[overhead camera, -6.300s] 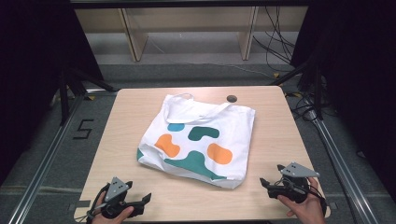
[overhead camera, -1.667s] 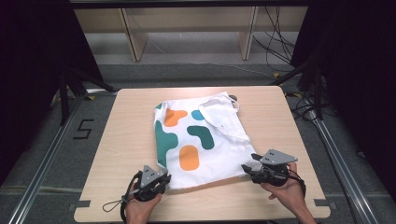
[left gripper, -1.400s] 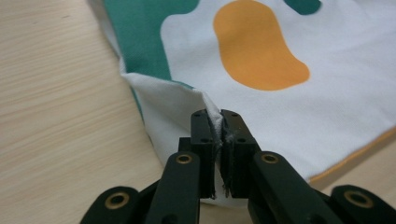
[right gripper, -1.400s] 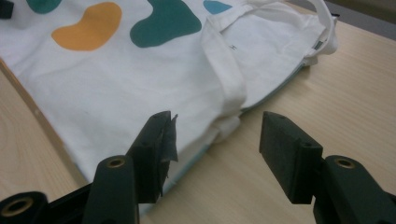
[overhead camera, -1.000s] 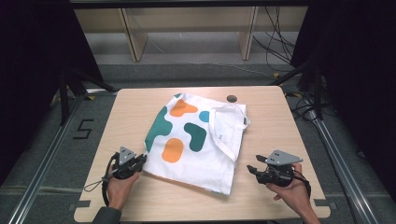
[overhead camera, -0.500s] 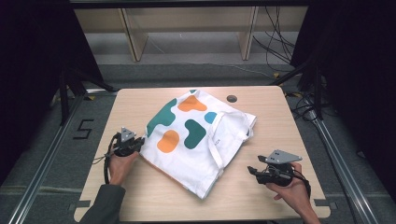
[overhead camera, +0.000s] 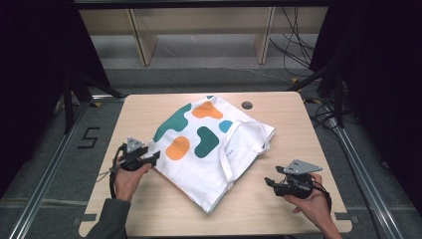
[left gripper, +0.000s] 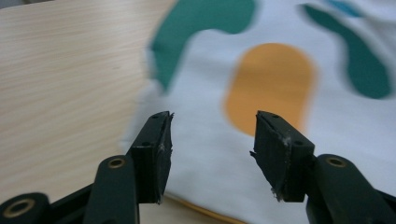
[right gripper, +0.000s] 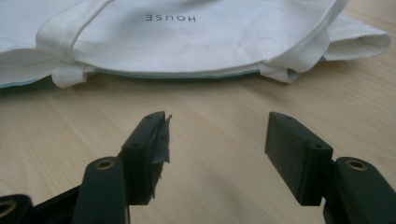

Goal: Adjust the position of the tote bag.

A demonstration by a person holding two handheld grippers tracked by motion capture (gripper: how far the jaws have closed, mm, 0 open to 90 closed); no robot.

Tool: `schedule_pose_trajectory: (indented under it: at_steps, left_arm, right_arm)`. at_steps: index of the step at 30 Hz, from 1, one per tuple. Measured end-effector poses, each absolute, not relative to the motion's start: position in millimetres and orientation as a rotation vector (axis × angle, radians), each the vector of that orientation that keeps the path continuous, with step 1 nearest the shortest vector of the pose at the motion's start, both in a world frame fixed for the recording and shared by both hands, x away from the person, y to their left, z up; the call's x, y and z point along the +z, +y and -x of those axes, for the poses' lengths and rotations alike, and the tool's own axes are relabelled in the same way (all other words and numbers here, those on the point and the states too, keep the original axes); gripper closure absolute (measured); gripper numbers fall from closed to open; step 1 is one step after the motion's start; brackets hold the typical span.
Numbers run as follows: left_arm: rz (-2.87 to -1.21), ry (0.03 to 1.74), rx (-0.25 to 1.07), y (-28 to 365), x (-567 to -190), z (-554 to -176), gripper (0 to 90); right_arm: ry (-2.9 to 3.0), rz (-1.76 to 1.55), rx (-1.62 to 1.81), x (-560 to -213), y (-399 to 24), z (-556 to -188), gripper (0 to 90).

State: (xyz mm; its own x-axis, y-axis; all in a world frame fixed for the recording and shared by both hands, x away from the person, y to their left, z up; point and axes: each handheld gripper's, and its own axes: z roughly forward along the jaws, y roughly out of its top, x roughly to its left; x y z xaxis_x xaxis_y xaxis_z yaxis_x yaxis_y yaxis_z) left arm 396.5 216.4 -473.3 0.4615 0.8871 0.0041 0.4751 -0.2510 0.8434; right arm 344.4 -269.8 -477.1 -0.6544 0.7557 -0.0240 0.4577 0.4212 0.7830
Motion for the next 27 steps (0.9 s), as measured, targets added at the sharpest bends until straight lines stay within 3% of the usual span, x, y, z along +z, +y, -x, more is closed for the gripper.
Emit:
schedule_pose_trajectory:
  at_steps: [3,6,15,18,22,24,27]
  left_arm:
    - [-1.917,1.039,0.583,195,-468,-373,41.0]
    - [-1.948,1.005,0.36,147,-468,-331,36.1]
    - [-2.07,0.854,0.335,79,-473,-299,24.6]
    - [-2.129,0.816,0.441,60,-478,-298,21.3]
    - [-2.23,0.762,0.568,51,-485,-302,24.6]
    - [-2.25,0.763,0.547,50,-489,-303,27.2]
    - [-2.26,0.73,0.551,51,-492,-301,43.9]
  right_arm:
    - [2.312,-1.044,1.101,-478,-270,-345,39.7]
    - [2.322,-1.024,1.088,-479,-271,-346,39.7]
    - [2.324,-1.017,1.081,-480,-267,-344,39.7]
    - [2.335,-1.006,1.075,-481,-266,-345,39.6]
    - [2.335,-1.012,1.077,-481,-266,-344,39.5]
    - [2.335,-1.02,1.079,-481,-266,-344,39.5]
    - [2.337,-1.006,1.077,-481,-266,-345,39.5]
